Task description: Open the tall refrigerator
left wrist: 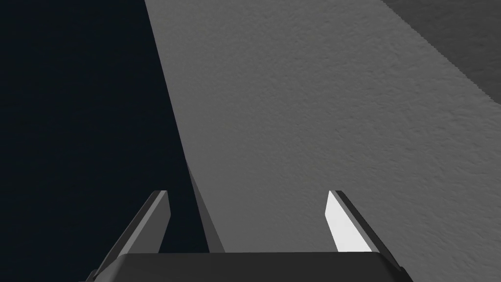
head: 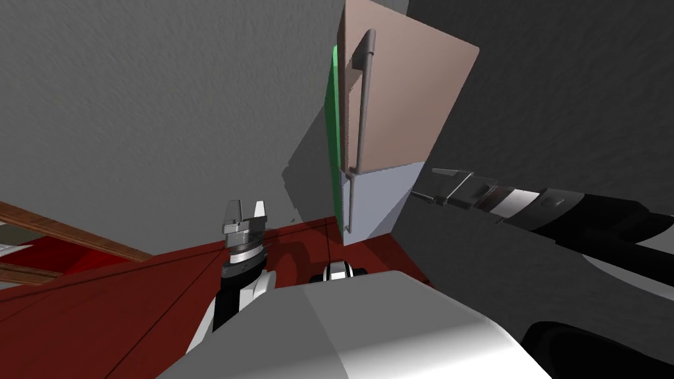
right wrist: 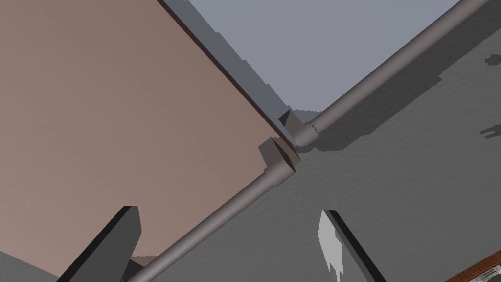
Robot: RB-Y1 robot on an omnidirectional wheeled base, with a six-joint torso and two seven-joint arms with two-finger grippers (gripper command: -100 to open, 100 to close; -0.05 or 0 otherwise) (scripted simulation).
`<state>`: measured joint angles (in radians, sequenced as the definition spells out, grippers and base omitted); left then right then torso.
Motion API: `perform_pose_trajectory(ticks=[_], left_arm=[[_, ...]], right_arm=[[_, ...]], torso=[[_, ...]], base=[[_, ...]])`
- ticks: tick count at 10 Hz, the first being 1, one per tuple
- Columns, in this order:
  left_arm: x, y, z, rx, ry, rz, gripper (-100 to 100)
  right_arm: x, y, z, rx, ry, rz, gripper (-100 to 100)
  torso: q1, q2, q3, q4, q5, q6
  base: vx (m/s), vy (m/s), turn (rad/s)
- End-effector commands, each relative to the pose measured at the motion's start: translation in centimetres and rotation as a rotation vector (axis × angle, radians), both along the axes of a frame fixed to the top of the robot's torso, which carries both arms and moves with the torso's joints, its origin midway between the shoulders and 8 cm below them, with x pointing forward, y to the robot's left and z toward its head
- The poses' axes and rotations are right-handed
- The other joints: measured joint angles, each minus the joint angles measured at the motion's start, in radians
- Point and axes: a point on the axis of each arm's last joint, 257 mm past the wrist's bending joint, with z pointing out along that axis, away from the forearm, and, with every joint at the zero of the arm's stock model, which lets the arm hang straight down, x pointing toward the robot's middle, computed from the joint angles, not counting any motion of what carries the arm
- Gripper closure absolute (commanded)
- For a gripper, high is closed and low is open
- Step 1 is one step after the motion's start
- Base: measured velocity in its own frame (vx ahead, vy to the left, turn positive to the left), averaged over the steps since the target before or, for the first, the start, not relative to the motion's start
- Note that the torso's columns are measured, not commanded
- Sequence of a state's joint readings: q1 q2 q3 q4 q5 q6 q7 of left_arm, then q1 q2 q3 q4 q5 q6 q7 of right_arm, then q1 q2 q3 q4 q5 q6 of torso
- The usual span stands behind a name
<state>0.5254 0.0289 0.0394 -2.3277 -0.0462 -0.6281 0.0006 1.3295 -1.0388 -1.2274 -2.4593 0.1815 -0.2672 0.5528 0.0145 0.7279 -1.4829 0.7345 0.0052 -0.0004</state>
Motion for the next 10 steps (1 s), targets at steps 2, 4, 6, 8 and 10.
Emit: perform_pose_trajectory(ticks=[2, 4, 6, 8, 10], left_arm=[[0.0, 0.0, 0.0, 0.000, 0.000, 0.000, 0], [0.0, 0.0, 0.0, 0.000, 0.000, 0.000, 0], [0.0, 0.0, 0.0, 0.000, 0.000, 0.000, 0], [0.0, 0.0, 0.0, 0.000, 0.000, 0.000, 0], [0.0, 0.0, 0.0, 0.000, 0.000, 0.000, 0]], right_arm=[[0.1, -3.3, 0.0, 0.005, 0.009, -0.085, -100], [0.1, -5.7, 0.1, 0.009, 0.015, -0.149, -100], [-0.1, -8.1, 0.1, 0.012, 0.020, -0.212, -100], [-0.3, -9.9, 0.2, 0.013, 0.023, -0.260, -100], [-0.7, -12.2, 0.3, 0.014, 0.026, -0.320, -100]], torso=[[-0.014, 0.007, 0.005, 0.003, -0.005, 0.000], [-0.016, 0.010, 0.007, 0.004, -0.006, 0.001], [-0.015, 0.010, 0.007, 0.004, -0.005, 0.000], [-0.014, 0.012, 0.008, 0.004, -0.005, 0.000], [-0.016, 0.011, 0.008, 0.004, -0.006, 0.000]], base=[[0.145, 0.227, -0.038], [0.174, 0.234, -0.061], [0.171, 0.241, -0.065], [0.115, 0.240, -0.054], [0.144, 0.223, -0.059]])
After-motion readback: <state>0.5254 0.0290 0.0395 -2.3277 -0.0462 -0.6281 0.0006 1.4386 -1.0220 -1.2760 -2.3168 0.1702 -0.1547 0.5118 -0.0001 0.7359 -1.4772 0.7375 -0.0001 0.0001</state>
